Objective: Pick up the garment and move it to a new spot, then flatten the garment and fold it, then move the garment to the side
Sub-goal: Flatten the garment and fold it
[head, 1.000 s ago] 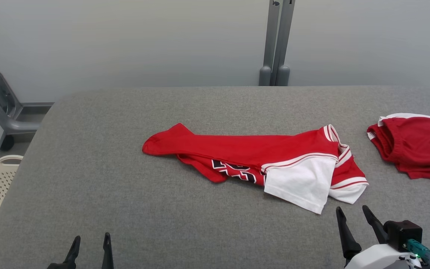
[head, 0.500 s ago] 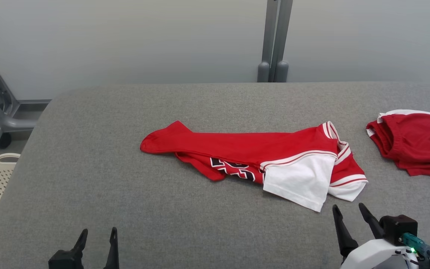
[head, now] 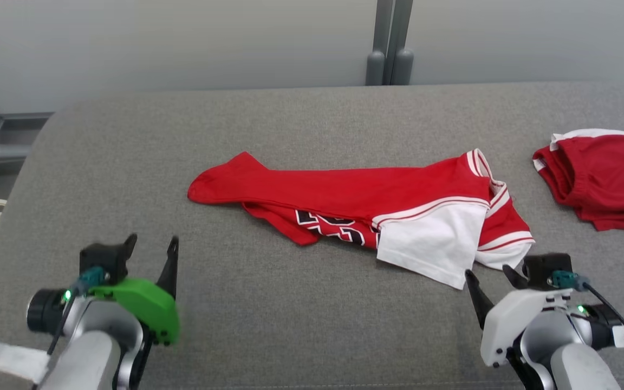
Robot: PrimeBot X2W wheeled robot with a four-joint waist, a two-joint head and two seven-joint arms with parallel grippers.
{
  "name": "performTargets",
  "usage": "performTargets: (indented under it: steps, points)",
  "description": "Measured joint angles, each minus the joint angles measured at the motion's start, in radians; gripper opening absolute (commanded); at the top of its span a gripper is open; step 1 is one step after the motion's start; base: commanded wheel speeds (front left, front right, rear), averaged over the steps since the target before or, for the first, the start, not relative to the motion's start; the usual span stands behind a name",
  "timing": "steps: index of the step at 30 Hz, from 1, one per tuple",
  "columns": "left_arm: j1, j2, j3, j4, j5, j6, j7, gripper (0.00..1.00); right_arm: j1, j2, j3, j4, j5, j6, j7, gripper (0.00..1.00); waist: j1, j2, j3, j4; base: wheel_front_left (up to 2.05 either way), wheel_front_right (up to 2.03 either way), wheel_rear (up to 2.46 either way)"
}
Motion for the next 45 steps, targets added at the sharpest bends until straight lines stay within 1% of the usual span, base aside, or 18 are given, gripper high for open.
performTargets:
  steps: [5,10,20,27,32,33,34,36,37,38,39,40,42,45]
  points:
    - [-0.168,-0.025,-0.012,0.131,-0.001,-0.041,0.014,1.00,-0.062,0.001,0.021,-0.008,-0.008,0.000,0.036,1.00,0.0000,0.0000,0.066,-0.011,0.00,0.00,0.00]
    - [-0.302,-0.042,-0.028,0.273,0.007,-0.063,0.059,1.00,-0.097,0.000,0.030,-0.013,-0.027,0.000,0.052,1.00,0.0001,0.0000,0.132,-0.028,0.00,0.00,0.00]
    - [-0.482,-0.034,-0.027,0.476,0.015,-0.067,0.113,1.00,-0.127,0.000,0.094,-0.051,-0.016,0.000,0.051,1.00,0.0000,0.0000,0.249,-0.081,0.00,0.00,0.00]
    - [-0.546,-0.036,-0.024,0.559,0.007,-0.073,0.131,1.00,-0.133,0.000,0.117,-0.058,-0.006,0.000,0.044,1.00,0.0001,0.0000,0.303,-0.109,0.00,0.00,0.00]
    - [-0.590,-0.037,-0.026,0.610,0.007,-0.063,0.122,1.00,-0.135,0.000,0.125,-0.066,-0.003,0.000,0.043,1.00,0.0001,0.0000,0.333,-0.123,0.00,0.00,0.00]
    - [-0.598,-0.040,-0.026,0.620,0.007,-0.059,0.122,0.95,-0.135,0.000,0.128,-0.067,-0.003,0.000,0.043,1.00,0.0001,0.0000,0.338,-0.124,0.00,0.00,0.00]
    - [-0.606,-0.042,-0.026,0.628,0.007,-0.057,0.122,0.84,-0.135,0.000,0.129,-0.067,-0.003,0.000,0.043,1.00,0.0001,0.0000,0.342,-0.125,0.00,0.00,0.00]
    - [-0.621,-0.047,-0.027,0.646,0.007,-0.055,0.122,0.50,-0.138,0.000,0.130,-0.067,-0.003,0.000,0.043,1.00,0.0001,0.0000,0.350,-0.124,0.00,0.00,0.00]
    - [-0.626,-0.050,-0.028,0.650,0.006,-0.059,0.121,0.44,-0.141,0.000,0.131,-0.067,-0.003,0.000,0.043,1.00,0.0001,0.0000,0.353,-0.122,0.00,0.00,0.00]
    - [-0.630,-0.054,-0.029,0.655,0.006,-0.064,0.117,0.24,-0.145,0.000,0.131,-0.067,-0.003,0.000,0.043,1.00,0.0001,0.0000,0.355,-0.120,0.00,0.00,0.00]
    - [-0.634,-0.060,-0.031,0.662,0.005,-0.065,0.114,0.09,-0.147,0.000,0.132,-0.068,-0.003,0.000,0.043,1.00,0.0001,0.0000,0.357,-0.117,0.00,0.00,0.00]
    - [-0.637,-0.066,-0.033,0.668,0.003,-0.071,0.113,0.00,-0.147,0.000,0.132,-0.068,-0.002,0.000,0.046,1.00,0.0001,0.0000,0.359,-0.114,0.00,0.00,0.00]
    - [-0.644,-0.079,-0.034,0.682,-0.008,-0.082,0.116,0.00,-0.147,0.000,0.130,-0.068,-0.002,0.000,0.050,1.00,0.0001,0.0000,0.361,-0.107,0.00,0.00,0.00]
    - [-0.651,-0.095,-0.040,0.702,-0.012,-0.087,0.115,0.00,-0.147,0.000,0.128,-0.067,-0.002,0.000,0.069,1.00,0.0001,0.0000,0.363,-0.095,0.00,0.00,0.00]
